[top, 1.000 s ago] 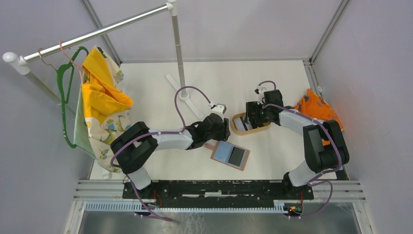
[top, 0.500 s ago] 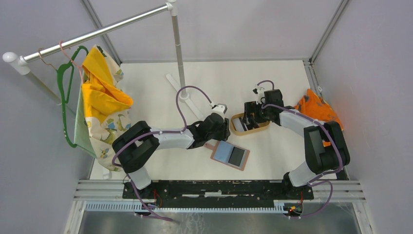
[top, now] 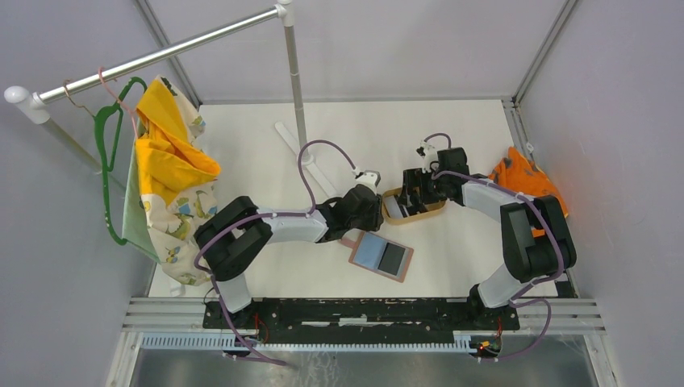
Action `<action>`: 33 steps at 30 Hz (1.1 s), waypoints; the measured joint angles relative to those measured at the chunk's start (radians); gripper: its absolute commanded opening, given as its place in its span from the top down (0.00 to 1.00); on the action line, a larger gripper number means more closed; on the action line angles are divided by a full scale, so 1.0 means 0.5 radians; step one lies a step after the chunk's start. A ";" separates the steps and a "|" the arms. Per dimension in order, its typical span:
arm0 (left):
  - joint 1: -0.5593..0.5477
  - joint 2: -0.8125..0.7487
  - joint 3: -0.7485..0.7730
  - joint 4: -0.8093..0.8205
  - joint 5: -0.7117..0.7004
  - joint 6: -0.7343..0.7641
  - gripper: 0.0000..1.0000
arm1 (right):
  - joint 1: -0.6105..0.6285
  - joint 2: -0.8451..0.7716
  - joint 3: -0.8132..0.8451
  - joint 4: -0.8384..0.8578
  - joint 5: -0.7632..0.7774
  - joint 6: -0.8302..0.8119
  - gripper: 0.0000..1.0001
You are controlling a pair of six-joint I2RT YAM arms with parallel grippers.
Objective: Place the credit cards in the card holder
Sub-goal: Pick up the credit card from the storage box.
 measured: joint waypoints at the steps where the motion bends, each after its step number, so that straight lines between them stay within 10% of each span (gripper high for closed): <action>1: 0.000 0.000 0.006 -0.004 0.001 0.001 0.56 | -0.004 0.004 0.001 0.002 -0.036 0.005 0.06; 33: 0.000 0.078 0.079 -0.129 0.050 0.063 0.58 | -0.179 0.004 -0.098 0.282 -0.719 0.290 0.29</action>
